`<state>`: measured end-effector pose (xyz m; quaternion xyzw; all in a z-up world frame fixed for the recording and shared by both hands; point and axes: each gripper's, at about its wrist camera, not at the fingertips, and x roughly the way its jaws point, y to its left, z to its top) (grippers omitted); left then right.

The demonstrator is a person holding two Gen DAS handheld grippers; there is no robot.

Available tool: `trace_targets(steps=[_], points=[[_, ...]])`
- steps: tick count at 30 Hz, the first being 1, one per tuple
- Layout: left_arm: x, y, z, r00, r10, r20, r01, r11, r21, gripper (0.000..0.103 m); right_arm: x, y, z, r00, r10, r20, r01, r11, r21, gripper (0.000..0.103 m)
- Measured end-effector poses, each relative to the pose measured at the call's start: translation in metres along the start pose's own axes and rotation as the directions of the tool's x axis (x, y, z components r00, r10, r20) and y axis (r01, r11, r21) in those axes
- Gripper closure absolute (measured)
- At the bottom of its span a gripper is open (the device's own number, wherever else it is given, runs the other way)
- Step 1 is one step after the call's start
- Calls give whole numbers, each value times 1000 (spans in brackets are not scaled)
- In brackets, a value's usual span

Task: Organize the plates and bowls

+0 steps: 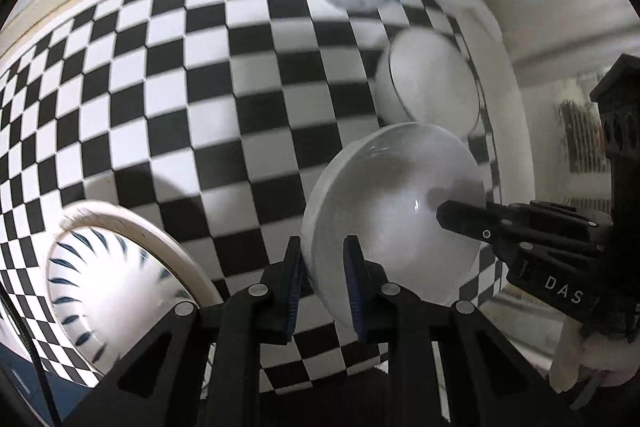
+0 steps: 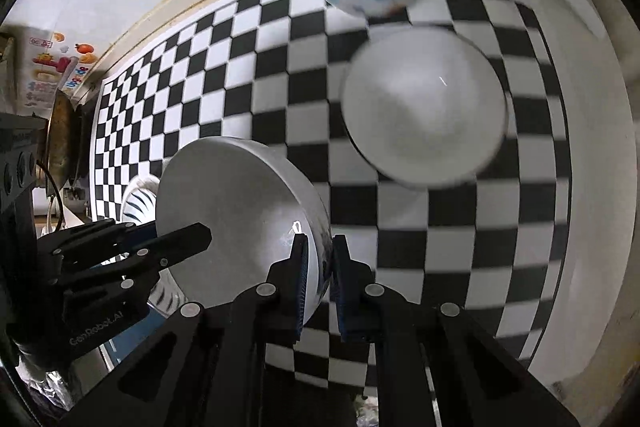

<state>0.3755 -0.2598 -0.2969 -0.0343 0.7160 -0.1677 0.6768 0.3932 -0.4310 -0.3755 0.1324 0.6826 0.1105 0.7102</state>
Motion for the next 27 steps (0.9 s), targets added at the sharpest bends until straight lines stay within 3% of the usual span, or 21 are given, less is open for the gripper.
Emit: trace_targets(steps=[9, 17, 22, 27], points=[[38, -16, -13, 996, 40, -75, -36, 998, 50, 85, 38, -31, -39, 999, 12, -47, -8, 997, 78, 90], [61, -22, -18, 992, 70, -102, -63, 995, 75, 85, 54, -45, -48, 998, 3, -59, 3, 994, 109, 90], [53, -19, -19, 993, 58, -107, -50, 996, 69, 85, 54, -47, -46, 998, 12, -69, -3, 992, 123, 89], [13, -15, -3, 999, 30, -40, -28, 999, 38, 84, 19, -61, -43, 999, 47, -8, -46, 988, 151, 89]])
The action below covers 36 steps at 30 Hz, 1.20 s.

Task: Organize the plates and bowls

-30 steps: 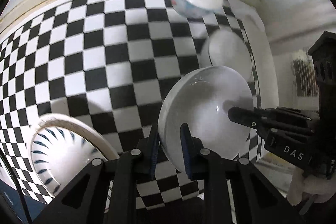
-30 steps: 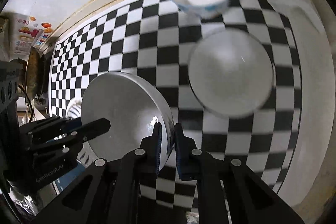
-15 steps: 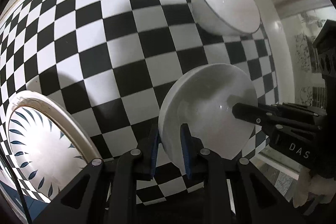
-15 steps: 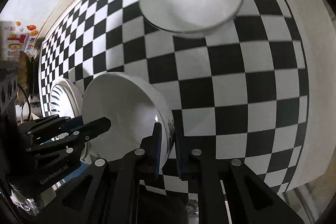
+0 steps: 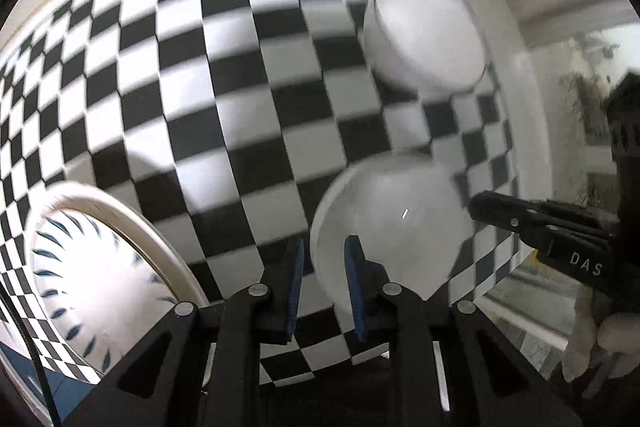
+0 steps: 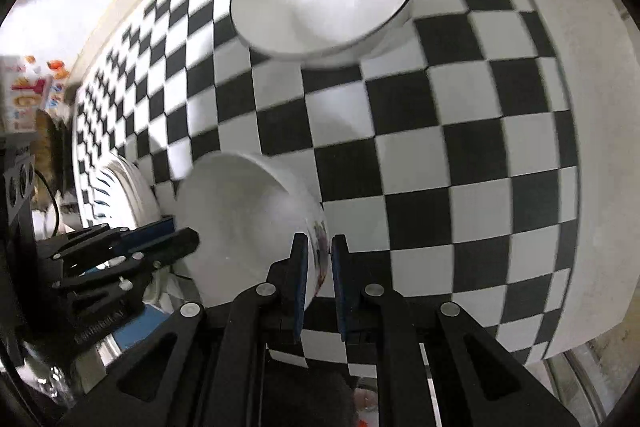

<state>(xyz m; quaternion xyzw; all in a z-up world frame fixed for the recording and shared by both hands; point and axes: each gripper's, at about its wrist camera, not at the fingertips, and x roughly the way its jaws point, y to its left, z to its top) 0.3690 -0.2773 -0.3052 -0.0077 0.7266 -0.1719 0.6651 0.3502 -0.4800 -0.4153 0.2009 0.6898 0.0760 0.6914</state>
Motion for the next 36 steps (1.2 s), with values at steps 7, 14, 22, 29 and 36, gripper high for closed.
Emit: trace_targets(steps=[7, 14, 22, 29, 36], points=[[-17, -10, 65, 997, -60, 55, 61, 998, -17, 76, -51, -30, 41, 986, 38, 163, -55, 993, 106, 59], [27, -26, 120, 995, -97, -22, 96, 995, -37, 76, -35, -62, 93, 974, 126, 187, -168, 960, 225, 59], [53, -40, 132, 998, -43, -37, 44, 999, 8, 80, -6, -62, 120, 982, 126, 142, -156, 962, 226, 82], [44, -43, 128, 1000, -27, 4, 27, 999, 20, 80, -7, -52, 119, 987, 54, 150, -81, 979, 185, 92], [30, -45, 119, 999, -12, 40, 10, 998, 57, 80, -17, -37, 106, 985, 11, 173, -39, 986, 159, 92]])
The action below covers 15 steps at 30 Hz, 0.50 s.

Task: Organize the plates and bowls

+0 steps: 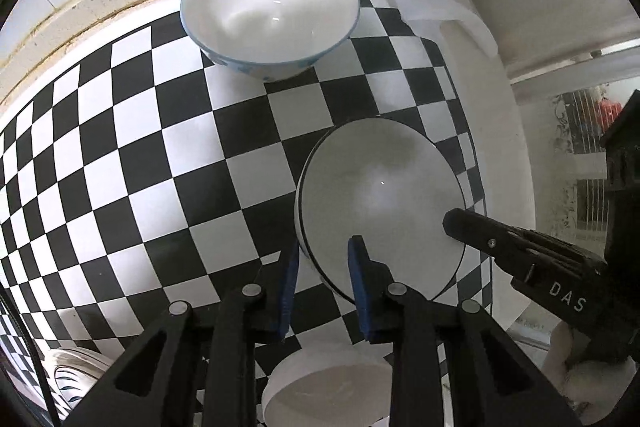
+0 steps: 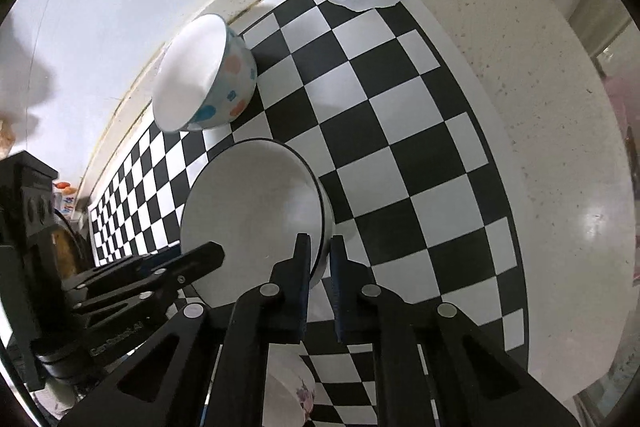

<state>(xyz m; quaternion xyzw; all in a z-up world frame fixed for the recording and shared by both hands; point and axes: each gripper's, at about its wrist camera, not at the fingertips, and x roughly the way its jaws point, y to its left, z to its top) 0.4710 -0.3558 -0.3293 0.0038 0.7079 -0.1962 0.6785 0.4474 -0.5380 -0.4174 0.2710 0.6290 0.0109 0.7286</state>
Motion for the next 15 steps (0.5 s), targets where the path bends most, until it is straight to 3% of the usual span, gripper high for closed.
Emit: trace_targets(steps=[8, 15], points=[[19, 8, 0, 999, 15, -29, -15, 1000, -17, 80, 26, -10, 2, 996, 40, -77, -37, 998, 48, 91], [1, 3, -9, 1000, 27, 15, -27, 999, 17, 80, 21, 1, -5, 1000, -11, -21, 11, 1000, -2, 91]])
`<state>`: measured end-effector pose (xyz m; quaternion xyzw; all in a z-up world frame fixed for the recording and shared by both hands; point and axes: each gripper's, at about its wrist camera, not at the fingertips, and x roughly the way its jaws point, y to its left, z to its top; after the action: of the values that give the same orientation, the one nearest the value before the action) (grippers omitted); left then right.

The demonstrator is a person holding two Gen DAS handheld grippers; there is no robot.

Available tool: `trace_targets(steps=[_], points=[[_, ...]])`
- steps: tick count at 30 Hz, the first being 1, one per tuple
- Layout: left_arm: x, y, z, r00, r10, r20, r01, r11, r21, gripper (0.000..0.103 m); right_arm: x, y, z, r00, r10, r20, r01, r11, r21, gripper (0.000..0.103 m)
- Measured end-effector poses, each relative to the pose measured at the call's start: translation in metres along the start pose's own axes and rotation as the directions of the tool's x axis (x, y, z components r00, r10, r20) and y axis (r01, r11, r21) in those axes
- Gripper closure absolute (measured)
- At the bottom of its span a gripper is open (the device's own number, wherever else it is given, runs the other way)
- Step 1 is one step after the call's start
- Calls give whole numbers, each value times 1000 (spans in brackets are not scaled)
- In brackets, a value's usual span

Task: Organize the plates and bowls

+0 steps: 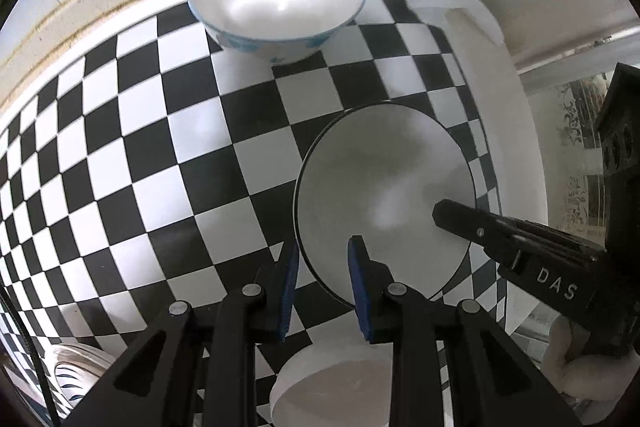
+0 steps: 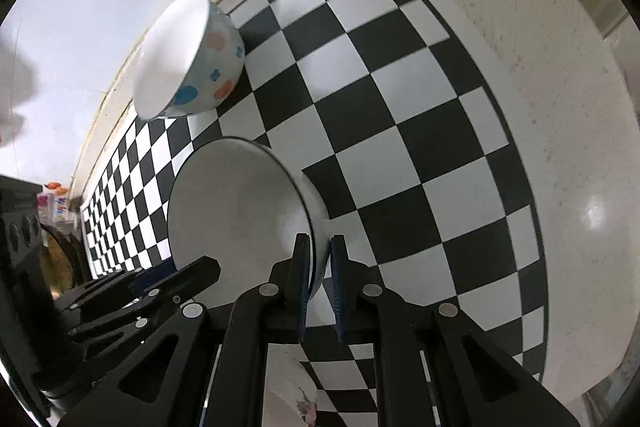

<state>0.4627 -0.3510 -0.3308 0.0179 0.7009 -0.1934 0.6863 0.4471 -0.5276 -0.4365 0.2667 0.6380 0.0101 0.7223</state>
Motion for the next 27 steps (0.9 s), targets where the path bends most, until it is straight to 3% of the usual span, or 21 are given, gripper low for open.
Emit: trace_targets(steps=[9, 17, 27], points=[[-57, -5, -26, 996, -46, 78, 44, 999, 31, 80, -45, 9, -35, 997, 43, 62, -41, 999, -28, 91], [-84, -2, -70, 992, -72, 99, 68, 997, 44, 80, -83, 28, -80, 993, 44, 105, -37, 997, -67, 90], [-75, 9, -119, 996, -74, 50, 73, 997, 34, 80, -68, 27, -142, 998, 52, 47, -49, 997, -62, 90]])
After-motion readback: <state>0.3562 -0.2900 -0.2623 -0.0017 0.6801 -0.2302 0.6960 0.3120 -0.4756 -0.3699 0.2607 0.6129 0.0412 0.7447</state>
